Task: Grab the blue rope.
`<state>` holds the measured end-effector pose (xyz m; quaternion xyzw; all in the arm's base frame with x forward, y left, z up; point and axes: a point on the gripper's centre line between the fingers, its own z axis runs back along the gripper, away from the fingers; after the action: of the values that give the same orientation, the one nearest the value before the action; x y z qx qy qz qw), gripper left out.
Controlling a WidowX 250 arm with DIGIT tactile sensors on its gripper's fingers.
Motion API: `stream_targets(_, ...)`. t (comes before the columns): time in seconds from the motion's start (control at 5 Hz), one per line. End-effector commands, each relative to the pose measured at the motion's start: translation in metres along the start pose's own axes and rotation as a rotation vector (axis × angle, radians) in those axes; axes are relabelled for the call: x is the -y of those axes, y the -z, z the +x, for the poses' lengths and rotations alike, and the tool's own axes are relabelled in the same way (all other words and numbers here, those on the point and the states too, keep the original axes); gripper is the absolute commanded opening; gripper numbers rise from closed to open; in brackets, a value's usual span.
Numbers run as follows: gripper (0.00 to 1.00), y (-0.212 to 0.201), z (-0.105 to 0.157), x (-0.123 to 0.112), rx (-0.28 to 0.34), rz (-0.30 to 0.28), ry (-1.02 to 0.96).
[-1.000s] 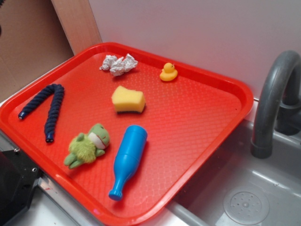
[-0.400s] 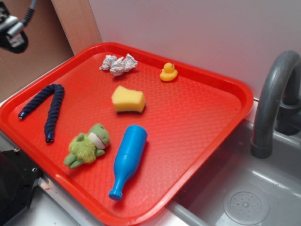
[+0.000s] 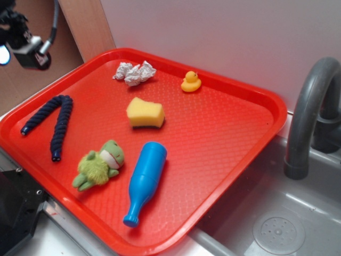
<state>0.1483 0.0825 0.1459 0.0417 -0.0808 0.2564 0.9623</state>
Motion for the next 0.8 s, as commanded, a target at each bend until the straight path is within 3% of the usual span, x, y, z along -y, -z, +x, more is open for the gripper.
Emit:
stream_targets(0.0,1.0,0.045,0.002,-0.02,0.028,-0.007,-0.103)
stream_targets(0.6,1.0,0.106,-0.008,-0.013,-0.096,-0.093,-0.052)
